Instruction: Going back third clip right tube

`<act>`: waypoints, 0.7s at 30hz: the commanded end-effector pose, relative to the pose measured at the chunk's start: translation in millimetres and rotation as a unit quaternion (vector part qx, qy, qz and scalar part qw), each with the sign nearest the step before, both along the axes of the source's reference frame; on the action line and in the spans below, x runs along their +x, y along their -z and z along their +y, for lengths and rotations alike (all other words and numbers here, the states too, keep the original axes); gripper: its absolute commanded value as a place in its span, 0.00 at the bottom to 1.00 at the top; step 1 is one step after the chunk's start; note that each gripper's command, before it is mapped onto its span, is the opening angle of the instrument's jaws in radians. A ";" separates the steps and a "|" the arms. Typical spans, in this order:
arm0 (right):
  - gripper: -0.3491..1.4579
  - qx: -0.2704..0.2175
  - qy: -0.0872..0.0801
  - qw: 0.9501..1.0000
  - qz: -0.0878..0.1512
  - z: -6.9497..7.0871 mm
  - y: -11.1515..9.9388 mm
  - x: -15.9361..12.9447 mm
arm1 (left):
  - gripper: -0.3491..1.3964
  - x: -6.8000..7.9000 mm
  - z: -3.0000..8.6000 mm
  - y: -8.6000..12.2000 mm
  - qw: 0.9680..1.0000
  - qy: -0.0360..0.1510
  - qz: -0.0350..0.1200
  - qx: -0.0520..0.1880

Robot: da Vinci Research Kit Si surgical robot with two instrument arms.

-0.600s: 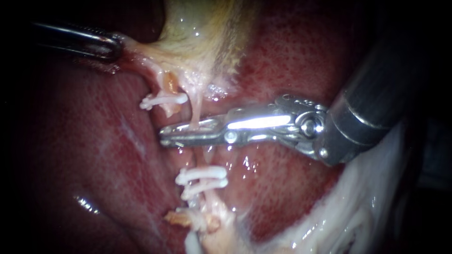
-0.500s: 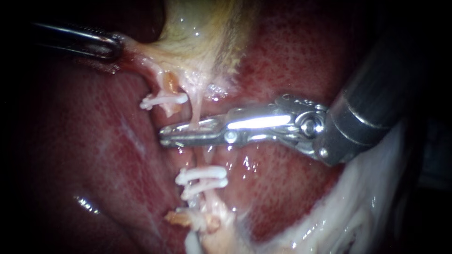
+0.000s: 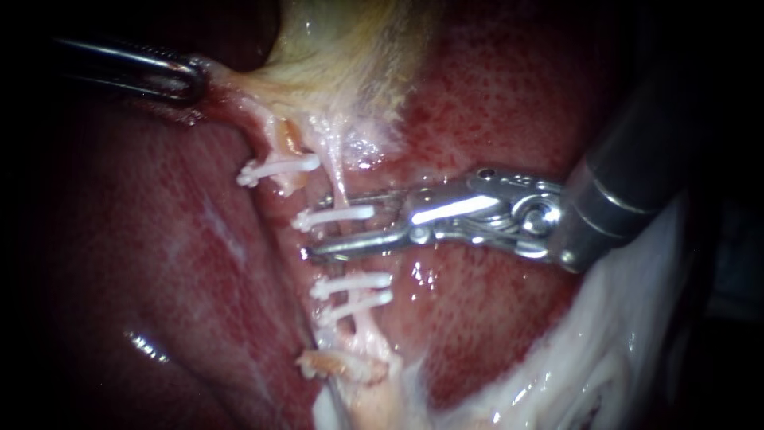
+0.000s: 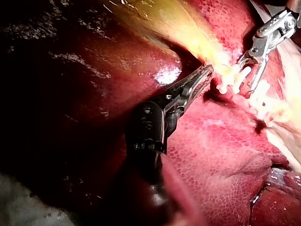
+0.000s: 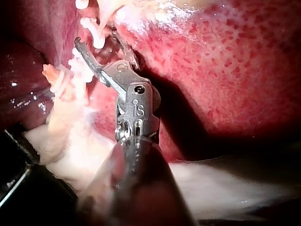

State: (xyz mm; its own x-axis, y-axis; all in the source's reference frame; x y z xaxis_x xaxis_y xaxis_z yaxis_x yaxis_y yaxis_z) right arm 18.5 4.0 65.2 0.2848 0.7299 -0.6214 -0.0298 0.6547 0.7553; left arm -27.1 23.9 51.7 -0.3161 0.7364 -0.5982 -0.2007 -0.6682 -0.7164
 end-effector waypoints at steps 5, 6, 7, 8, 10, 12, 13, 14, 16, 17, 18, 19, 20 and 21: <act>0.47 -0.085 0.035 0.996 0.010 -0.4 2.9 -4.1 | 0.00 0.0 0.0 0.0 1.000 0.000 0.000 0.000; 0.47 -0.102 0.042 0.994 0.009 -0.5 3.4 -5.0 | 0.00 0.0 0.0 0.1 1.000 0.000 0.000 0.000; 0.47 -0.124 0.047 0.991 0.005 -0.7 4.0 -5.9 | 0.00 0.1 0.0 0.1 1.000 0.000 0.000 0.000; 0.47 -0.147 0.054 0.988 0.001 -1.0 4.6 -7.0 | 0.00 0.1 0.0 0.1 1.000 -0.001 0.000 0.000; 0.47 -0.174 0.064 0.983 -0.005 -1.3 5.3 -8.6 | 0.00 0.1 0.0 0.0 1.000 -0.001 0.000 0.000; 0.47 -0.192 0.067 0.979 -0.011 -1.6 5.6 -10.3 | 0.00 0.0 0.0 0.0 1.000 0.000 0.000 0.000; 0.47 -0.199 0.066 0.978 -0.013 -1.6 5.7 -10.9 | 0.00 0.0 0.0 0.0 1.000 0.000 0.000 0.000; 0.47 -0.204 0.065 0.977 -0.015 -1.5 5.8 -11.7 | 0.00 0.0 0.1 -0.1 1.000 0.000 0.000 0.000; 0.47 -0.209 0.066 0.976 -0.014 -1.4 5.7 -12.7 | 0.00 0.0 0.1 -0.3 1.000 0.000 0.000 0.000; 0.47 -0.211 0.066 0.975 -0.015 -1.2 5.7 -13.2 | 0.00 -0.1 0.0 -0.6 1.000 0.000 0.000 -0.001; 0.47 -0.213 0.066 0.975 -0.015 -1.1 5.7 -13.4 | 0.00 -0.2 -0.1 -0.9 1.000 0.000 0.000 -0.002; 0.47 -0.215 0.067 0.974 -0.014 -1.1 5.7 -13.7 | 0.00 -0.4 -0.3 -1.3 1.000 0.000 0.001 -0.003; 0.47 -0.215 0.067 0.974 -0.014 -1.0 5.7 -13.9 | 0.00 -0.6 -0.5 -1.7 1.000 0.001 0.002 -0.004; 0.47 -0.218 0.068 0.974 -0.013 -1.0 5.8 -14.1 | 0.00 -1.0 -0.8 -2.4 1.000 0.002 0.003 -0.006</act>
State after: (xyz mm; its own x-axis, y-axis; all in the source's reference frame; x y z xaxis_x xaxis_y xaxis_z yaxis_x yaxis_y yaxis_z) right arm 4.4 3.0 59.4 0.3806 0.3535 -0.8545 0.0645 0.9117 0.4058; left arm -28.5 22.8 54.7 -0.3164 0.7301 -0.6057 -0.2079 -0.6763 -0.7066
